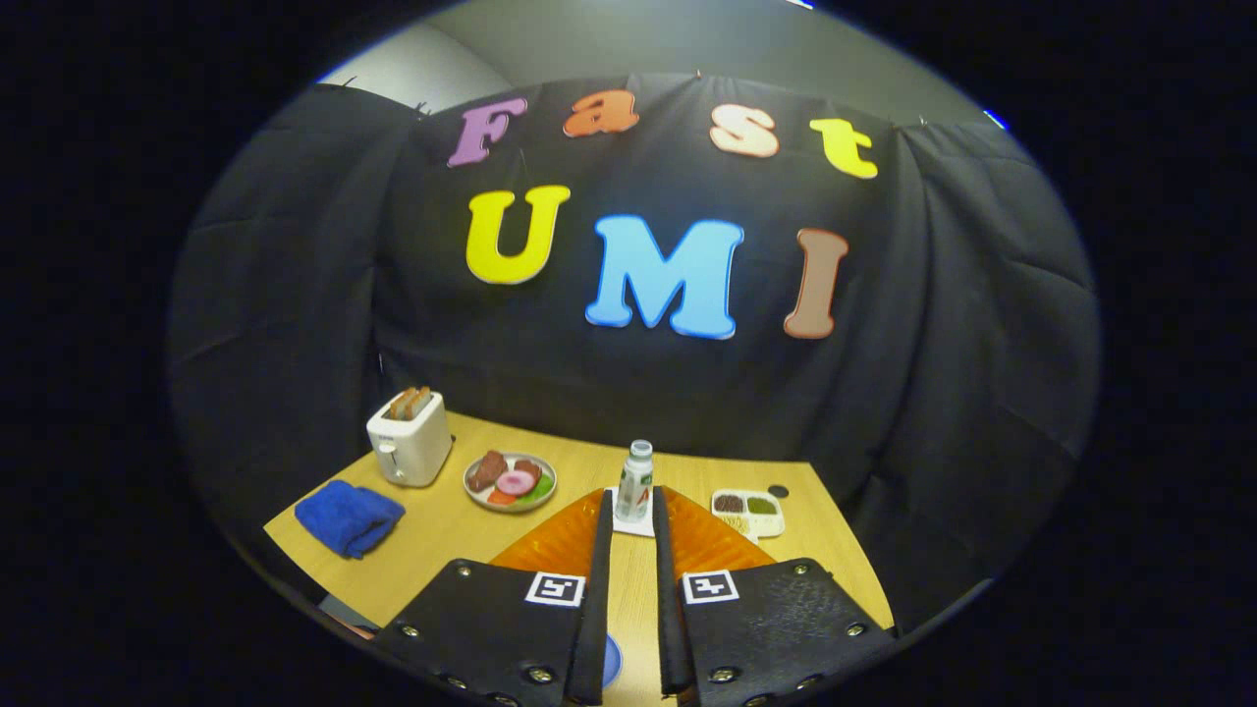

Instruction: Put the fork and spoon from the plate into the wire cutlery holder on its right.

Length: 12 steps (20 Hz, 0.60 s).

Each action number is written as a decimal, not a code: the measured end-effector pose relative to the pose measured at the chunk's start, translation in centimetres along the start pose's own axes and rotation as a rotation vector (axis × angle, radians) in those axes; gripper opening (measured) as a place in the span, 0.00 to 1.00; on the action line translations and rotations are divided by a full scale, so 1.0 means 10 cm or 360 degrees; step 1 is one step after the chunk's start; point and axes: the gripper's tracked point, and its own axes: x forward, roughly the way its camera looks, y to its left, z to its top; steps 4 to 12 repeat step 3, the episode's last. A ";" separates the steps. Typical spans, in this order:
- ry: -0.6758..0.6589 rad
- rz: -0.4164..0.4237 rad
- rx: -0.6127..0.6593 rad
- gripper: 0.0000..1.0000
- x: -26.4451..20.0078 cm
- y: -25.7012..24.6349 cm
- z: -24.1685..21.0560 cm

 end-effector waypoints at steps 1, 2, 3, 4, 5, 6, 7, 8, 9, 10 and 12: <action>-0.0074 -0.0033 -0.0015 0.22 -0.04 0.06 0.11; -0.0116 -0.0043 -0.0016 0.22 -0.07 0.12 0.18; -0.0165 -0.0040 0.0021 0.22 -0.12 0.19 0.27; -0.0165 -0.0040 0.0021 0.22 -0.12 0.19 0.27; -0.0165 -0.0040 0.0021 0.22 -0.12 0.19 0.27; -0.0165 -0.0040 0.0021 0.22 -0.12 0.19 0.27; -0.0165 -0.0040 0.0021 0.22 -0.12 0.19 0.27; -0.0165 -0.0040 0.0021 0.22 -0.12 0.19 0.27; -0.0165 -0.0040 0.0021 0.22 -0.12 0.19 0.27; -0.0165 -0.0040 0.0021 0.22 -0.12 0.19 0.27; -0.0165 -0.0040 0.0021 0.22 -0.12 0.19 0.27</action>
